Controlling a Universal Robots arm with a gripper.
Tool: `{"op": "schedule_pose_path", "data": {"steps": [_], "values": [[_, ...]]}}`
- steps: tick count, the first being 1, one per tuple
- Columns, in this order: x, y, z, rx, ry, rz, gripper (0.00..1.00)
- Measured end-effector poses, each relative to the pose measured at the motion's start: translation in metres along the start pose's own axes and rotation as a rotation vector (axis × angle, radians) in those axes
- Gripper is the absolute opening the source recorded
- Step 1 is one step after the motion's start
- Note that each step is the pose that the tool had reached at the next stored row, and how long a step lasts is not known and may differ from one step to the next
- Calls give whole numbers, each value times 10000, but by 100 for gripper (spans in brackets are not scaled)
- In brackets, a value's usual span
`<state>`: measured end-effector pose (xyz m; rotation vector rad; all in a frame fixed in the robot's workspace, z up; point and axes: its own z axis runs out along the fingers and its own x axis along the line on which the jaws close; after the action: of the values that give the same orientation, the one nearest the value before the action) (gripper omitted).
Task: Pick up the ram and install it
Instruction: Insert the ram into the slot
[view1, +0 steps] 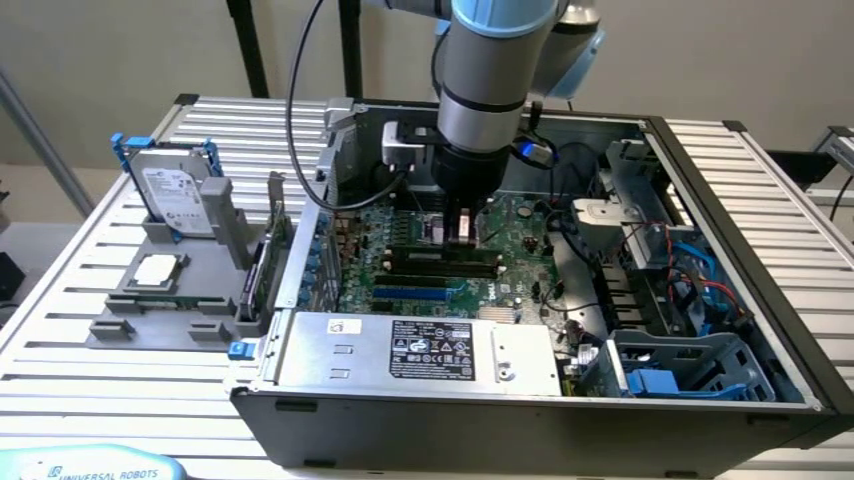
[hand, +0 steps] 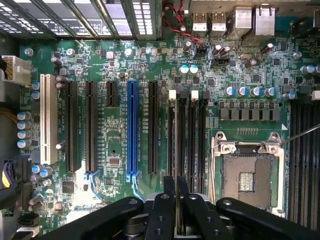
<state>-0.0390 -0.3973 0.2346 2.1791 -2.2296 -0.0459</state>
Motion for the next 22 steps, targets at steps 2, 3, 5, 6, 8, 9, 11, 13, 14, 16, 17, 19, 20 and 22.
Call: {"op": "schedule_pose_path", "data": {"steps": [2,3,5,6,8,9,11,13,14,16,17,19,20,22], "values": [[0,-1,8,0,42,4,13],[0,-2,13,1,61,10,13],[0,-2,19,1,98,25,13],[0,-3,22,1,108,33,13],[-1,-4,27,2,114,66,13],[-3,-4,29,2,116,89,13],[-4,-5,33,2,117,127,13],[-5,-5,39,2,117,157,13],[-5,-6,41,3,120,169,13],[-5,-6,46,2,127,188,13],[-4,-6,49,2,130,196,13],[-5,-6,54,2,134,208,13],[-5,-6,57,2,134,214,13],[-4,-6,62,3,133,230,13]]}}
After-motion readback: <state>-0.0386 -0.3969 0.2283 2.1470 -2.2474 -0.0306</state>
